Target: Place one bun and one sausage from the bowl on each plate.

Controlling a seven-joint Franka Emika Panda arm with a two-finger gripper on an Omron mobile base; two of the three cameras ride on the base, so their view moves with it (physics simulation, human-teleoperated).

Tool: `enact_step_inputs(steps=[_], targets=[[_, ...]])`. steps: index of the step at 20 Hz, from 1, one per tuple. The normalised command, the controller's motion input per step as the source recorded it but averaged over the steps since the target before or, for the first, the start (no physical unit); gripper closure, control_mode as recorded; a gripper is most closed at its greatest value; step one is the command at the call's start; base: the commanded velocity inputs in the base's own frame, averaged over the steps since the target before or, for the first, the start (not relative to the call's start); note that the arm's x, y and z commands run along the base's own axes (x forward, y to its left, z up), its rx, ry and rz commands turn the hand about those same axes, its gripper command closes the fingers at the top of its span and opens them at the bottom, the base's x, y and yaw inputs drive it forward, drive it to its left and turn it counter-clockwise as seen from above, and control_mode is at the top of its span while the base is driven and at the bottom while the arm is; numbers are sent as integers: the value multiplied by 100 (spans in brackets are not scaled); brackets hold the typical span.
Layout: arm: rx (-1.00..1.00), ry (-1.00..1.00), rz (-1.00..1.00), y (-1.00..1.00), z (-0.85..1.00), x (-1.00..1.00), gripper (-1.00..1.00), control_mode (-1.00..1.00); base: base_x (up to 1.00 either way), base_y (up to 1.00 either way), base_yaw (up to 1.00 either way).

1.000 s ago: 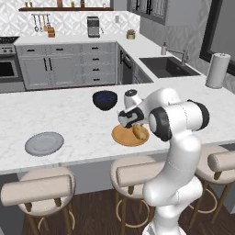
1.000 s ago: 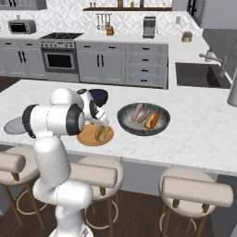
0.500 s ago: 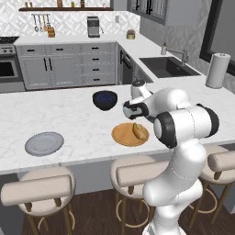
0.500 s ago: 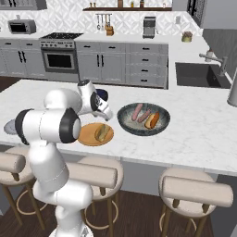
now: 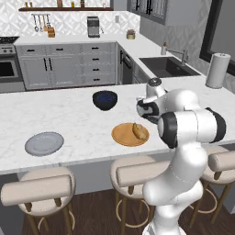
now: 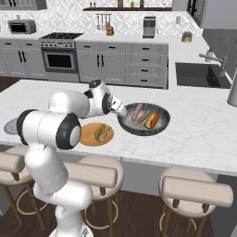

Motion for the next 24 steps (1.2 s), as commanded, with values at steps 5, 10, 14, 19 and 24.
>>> enact_step_inputs(steps=[5, 10, 14, 19, 24], targets=[[1, -1, -5, -63, 0, 18, -100, -100, 0, 0, 0], [19, 3, -2, -29, 0, 22, -100, -100, 0, 0, 0], [19, 4, 0, -21, 1, 71, -100, -100, 0, 0, 0], [6, 2, 0, -18, -4, 79, -100, -100, 0, 0, 0], [0, 0, 1, 0, -29, 60, -100, -100, 0, 0, 0]])
